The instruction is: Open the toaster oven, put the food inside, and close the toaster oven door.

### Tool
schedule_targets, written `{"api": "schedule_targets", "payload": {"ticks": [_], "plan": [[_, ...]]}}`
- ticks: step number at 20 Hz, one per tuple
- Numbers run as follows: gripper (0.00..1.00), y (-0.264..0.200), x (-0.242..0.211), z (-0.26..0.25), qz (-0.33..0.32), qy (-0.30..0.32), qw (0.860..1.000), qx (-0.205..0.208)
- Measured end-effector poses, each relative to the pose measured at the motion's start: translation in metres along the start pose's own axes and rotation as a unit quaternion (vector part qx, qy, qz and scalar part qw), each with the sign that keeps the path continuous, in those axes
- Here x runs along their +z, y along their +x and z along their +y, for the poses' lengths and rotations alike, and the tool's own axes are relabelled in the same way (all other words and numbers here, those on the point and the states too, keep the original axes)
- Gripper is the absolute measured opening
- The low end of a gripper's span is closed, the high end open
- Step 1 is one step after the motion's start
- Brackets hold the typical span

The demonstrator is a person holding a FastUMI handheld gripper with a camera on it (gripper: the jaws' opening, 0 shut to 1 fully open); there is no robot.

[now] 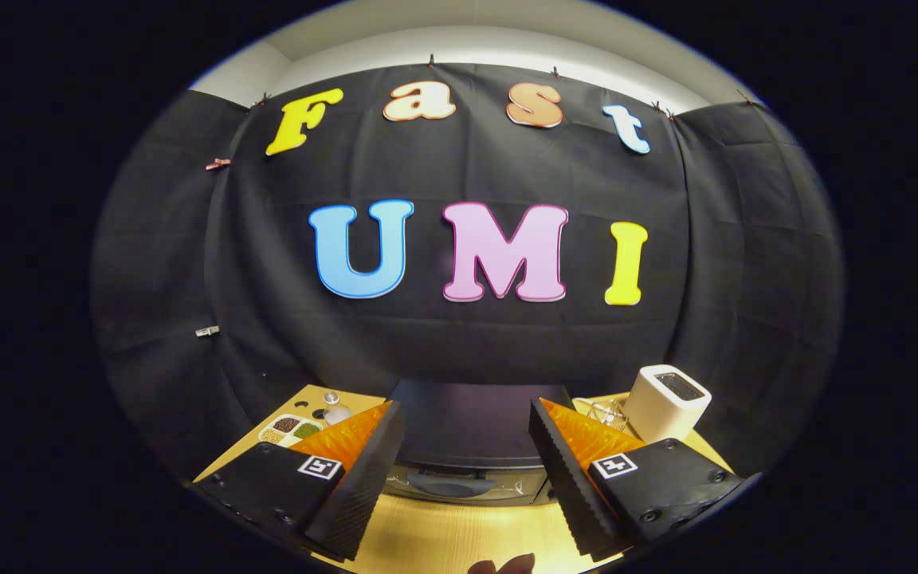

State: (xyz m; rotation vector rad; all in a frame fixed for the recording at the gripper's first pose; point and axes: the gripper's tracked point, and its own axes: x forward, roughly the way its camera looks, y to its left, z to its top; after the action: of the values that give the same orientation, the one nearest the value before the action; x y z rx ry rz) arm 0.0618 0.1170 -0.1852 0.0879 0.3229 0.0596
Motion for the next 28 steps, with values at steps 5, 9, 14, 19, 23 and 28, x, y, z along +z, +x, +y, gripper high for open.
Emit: {"api": "schedule_targets", "payload": {"ticks": [5, 9, 14, 19, 23, 28], "plan": [[0.98, 0.043, -0.073, 0.007, 0.075, -0.001, 0.997, -0.014], [0.98, 0.072, -0.109, 0.010, 0.112, 0.004, 0.993, -0.024], [0.98, 0.091, -0.137, 0.013, 0.143, 0.004, 0.989, -0.037], [0.99, 0.093, -0.140, 0.013, 0.122, 0.003, 0.992, -0.043], [0.98, 0.089, -0.138, 0.014, 0.081, 0.009, 0.996, -0.042], [0.99, 0.088, -0.147, 0.014, 0.113, 0.010, 0.993, -0.033]]}}
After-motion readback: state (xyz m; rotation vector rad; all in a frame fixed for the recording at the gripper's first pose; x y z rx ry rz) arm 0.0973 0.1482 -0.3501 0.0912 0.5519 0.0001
